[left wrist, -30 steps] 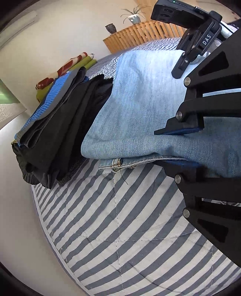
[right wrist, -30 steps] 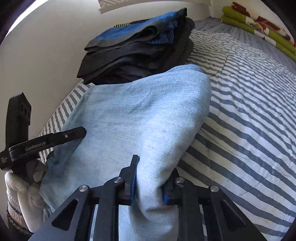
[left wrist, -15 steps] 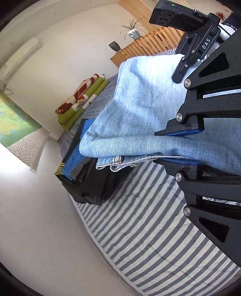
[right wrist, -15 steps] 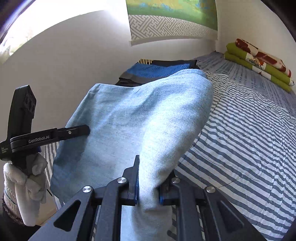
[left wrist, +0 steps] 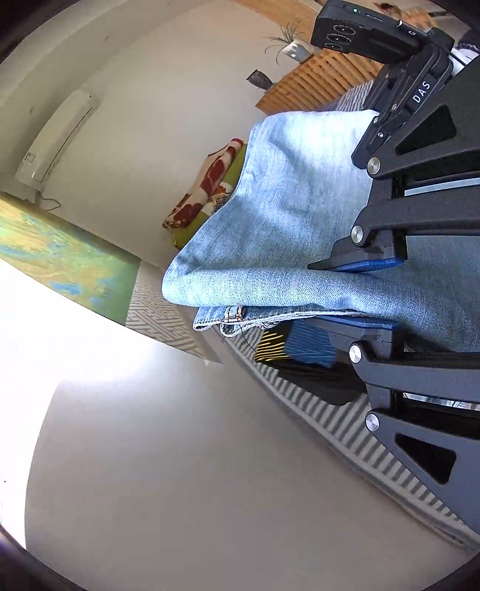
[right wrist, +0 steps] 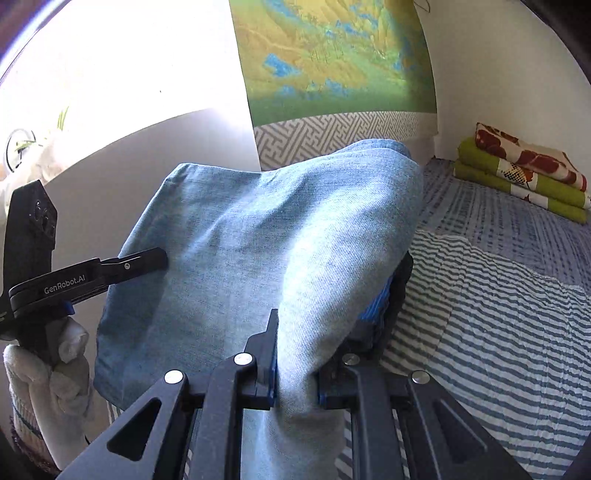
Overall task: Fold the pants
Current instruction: 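Lift the jeans bundle with both tools and place it onto the black stack, then release the jeans on the stack and withdraw both tools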
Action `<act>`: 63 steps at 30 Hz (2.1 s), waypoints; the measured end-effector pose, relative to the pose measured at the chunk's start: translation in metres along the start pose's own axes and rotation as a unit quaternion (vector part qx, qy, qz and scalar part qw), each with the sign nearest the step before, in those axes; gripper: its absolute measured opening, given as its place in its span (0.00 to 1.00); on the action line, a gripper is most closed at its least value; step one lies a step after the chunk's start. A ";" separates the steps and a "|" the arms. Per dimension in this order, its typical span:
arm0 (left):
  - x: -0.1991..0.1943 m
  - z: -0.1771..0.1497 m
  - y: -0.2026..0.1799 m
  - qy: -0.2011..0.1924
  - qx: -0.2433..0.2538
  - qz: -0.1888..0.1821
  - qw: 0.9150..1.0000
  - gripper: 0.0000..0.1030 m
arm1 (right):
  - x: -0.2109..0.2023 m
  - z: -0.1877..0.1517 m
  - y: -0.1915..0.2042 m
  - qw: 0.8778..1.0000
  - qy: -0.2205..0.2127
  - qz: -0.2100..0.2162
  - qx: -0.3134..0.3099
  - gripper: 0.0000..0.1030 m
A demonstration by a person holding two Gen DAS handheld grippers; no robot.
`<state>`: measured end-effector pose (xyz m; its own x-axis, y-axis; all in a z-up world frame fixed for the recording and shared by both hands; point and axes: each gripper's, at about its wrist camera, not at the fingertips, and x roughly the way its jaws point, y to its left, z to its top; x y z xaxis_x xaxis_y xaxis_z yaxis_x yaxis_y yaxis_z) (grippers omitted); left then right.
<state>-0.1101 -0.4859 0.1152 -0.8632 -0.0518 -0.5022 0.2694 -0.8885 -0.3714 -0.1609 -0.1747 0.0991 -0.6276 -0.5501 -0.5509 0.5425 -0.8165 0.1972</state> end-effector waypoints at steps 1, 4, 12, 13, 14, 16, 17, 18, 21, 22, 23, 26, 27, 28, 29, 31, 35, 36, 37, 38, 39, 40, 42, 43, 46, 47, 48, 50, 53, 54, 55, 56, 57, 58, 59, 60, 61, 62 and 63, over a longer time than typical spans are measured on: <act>0.010 0.010 0.001 0.001 0.004 0.005 1.000 0.20 | 0.007 0.010 -0.003 1.000 -0.004 0.002 0.006 0.13; 0.045 0.032 0.005 0.011 0.016 0.017 1.000 0.20 | 0.034 0.029 -0.015 1.000 -0.010 0.005 0.025 0.13; 0.148 0.030 0.056 0.060 0.000 0.044 0.997 0.20 | 0.128 0.033 -0.061 0.995 0.030 0.036 0.087 0.13; 0.163 0.026 0.062 0.068 -0.002 0.051 0.996 0.20 | 0.141 0.030 -0.066 0.995 0.038 0.034 0.089 0.13; 0.177 0.021 0.068 0.075 0.000 0.059 0.995 0.20 | 0.154 0.026 -0.070 0.994 0.046 0.031 0.092 0.13; 0.205 0.012 0.080 0.086 0.011 0.076 0.993 0.20 | 0.175 0.018 -0.079 0.994 0.058 0.023 0.094 0.13; 0.216 0.010 0.084 0.088 0.017 0.088 0.992 0.23 | 0.184 0.015 -0.083 0.993 0.065 0.015 0.092 0.15; 0.226 0.006 0.089 0.090 0.018 0.100 0.991 0.26 | 0.192 0.013 -0.086 0.993 0.073 0.004 0.088 0.21; 0.241 0.008 0.112 0.101 -0.022 0.109 0.989 0.46 | 0.202 0.007 -0.099 0.992 0.096 -0.023 0.076 0.35; 0.238 0.012 0.117 0.093 -0.032 0.109 0.989 0.46 | 0.200 0.006 -0.105 0.992 0.094 -0.023 0.078 0.36; 0.233 0.015 0.120 0.082 -0.032 0.117 0.989 0.46 | 0.194 0.006 -0.111 0.992 0.090 -0.022 0.083 0.42; 0.216 0.018 0.114 0.061 -0.013 0.138 0.988 0.44 | 0.172 0.011 -0.125 0.992 0.070 -0.046 0.093 0.49; 0.209 0.017 0.110 0.059 -0.008 0.133 0.989 0.44 | 0.163 0.010 -0.128 0.992 0.063 -0.055 0.093 0.49; 0.202 0.015 0.103 0.058 -0.002 0.121 0.991 0.44 | 0.155 0.010 -0.127 0.992 0.055 -0.068 0.088 0.49; 0.194 0.012 0.094 0.056 0.005 0.112 0.992 0.44 | 0.146 0.009 -0.125 0.992 0.048 -0.080 0.080 0.49; 0.176 0.000 0.066 0.060 0.019 0.099 0.993 0.44 | 0.129 0.004 -0.120 0.995 0.030 -0.066 0.067 0.48; 0.159 -0.029 0.019 0.080 0.051 0.069 0.993 0.44 | 0.101 -0.011 -0.085 0.999 0.012 -0.043 0.013 0.41; 0.160 -0.037 0.012 0.089 0.055 0.067 0.992 0.44 | 0.100 -0.016 -0.075 0.999 0.017 -0.040 -0.004 0.41; 0.159 -0.048 0.006 0.098 0.056 0.068 0.991 0.44 | 0.103 -0.021 -0.064 0.999 0.028 -0.041 -0.022 0.41; 0.159 -0.058 0.004 0.110 0.056 0.070 0.990 0.44 | 0.108 -0.028 -0.055 0.997 0.043 -0.053 -0.040 0.41; 0.161 -0.067 0.002 0.122 0.058 0.075 0.988 0.44 | 0.113 -0.035 -0.051 0.995 0.058 -0.067 -0.049 0.41; 0.159 -0.077 -0.004 0.128 0.061 0.082 0.987 0.44 | 0.115 -0.043 -0.051 0.993 0.071 -0.075 -0.051 0.41; 0.145 -0.096 -0.007 0.136 0.069 0.093 0.984 0.44 | 0.115 -0.057 -0.054 0.992 0.093 -0.078 -0.047 0.41; 0.141 -0.102 -0.011 0.139 0.073 0.096 0.983 0.44 | 0.111 -0.064 -0.057 0.991 0.108 -0.071 -0.042 0.41; 0.118 -0.118 -0.020 0.145 0.063 0.097 0.983 0.45 | 0.085 -0.084 -0.068 0.989 0.138 -0.057 -0.025 0.41; 0.111 -0.124 -0.023 0.147 0.057 0.095 0.983 0.45 | 0.073 -0.092 -0.070 0.988 0.143 -0.058 -0.024 0.41; 0.101 -0.131 -0.028 0.147 0.056 0.095 0.983 0.45 | 0.060 -0.099 -0.073 0.987 0.145 -0.061 -0.025 0.41; 0.076 -0.146 -0.041 0.146 0.065 0.097 0.982 0.45 | 0.029 -0.112 -0.076 0.987 0.143 -0.070 -0.029 0.41; 0.025 -0.176 -0.064 0.140 0.074 0.095 0.983 0.46 | -0.018 -0.129 -0.078 0.986 0.139 -0.090 -0.027 0.41; 0.013 -0.182 -0.074 0.138 0.074 0.093 0.983 0.48 | -0.034 -0.133 -0.078 0.986 0.136 -0.093 -0.025 0.41; -0.001 -0.192 -0.083 0.135 0.074 0.091 0.984 0.51 | -0.050 -0.137 -0.078 0.986 0.134 -0.096 -0.024 0.41; -0.017 -0.201 -0.091 0.134 0.076 0.090 0.984 0.52 | -0.066 -0.140 -0.078 0.986 0.130 -0.101 -0.021 0.41; -0.029 -0.210 -0.100 0.133 0.076 0.088 0.984 0.52 | -0.082 -0.144 -0.078 0.986 0.127 -0.106 -0.018 0.41; -0.048 -0.220 -0.106 0.131 0.074 0.086 0.985 0.52 | -0.096 -0.149 -0.077 0.986 0.124 -0.109 -0.017 0.41; -0.065 -0.229 -0.113 0.130 0.072 0.083 0.985 0.52 | -0.111 -0.154 -0.076 0.986 0.123 -0.112 -0.017 0.41; -0.079 -0.236 -0.121 0.131 0.071 0.078 0.986 0.53 | -0.124 -0.159 -0.074 0.985 0.122 -0.118 -0.018 0.41; -0.094 -0.247 -0.131 0.132 0.073 0.075 0.986 0.54 | -0.139 -0.165 -0.072 0.985 0.119 -0.124 -0.019 0.41; -0.108 -0.257 -0.140 0.132 0.075 0.074 0.986 0.56 | -0.152 -0.170 -0.071 0.985 0.116 -0.127 -0.021 0.42; -0.120 -0.266 -0.149 0.132 0.079 0.074 0.985 0.56 | -0.165 -0.176 -0.069 0.985 0.114 -0.129 -0.024 0.42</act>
<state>0.0671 -0.2264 0.0230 -0.6731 -0.0841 -0.7348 0.2959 -0.9411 -0.1634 0.0035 0.0032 0.0340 -0.6094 -0.2668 -0.7467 0.4103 -0.9119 -0.0090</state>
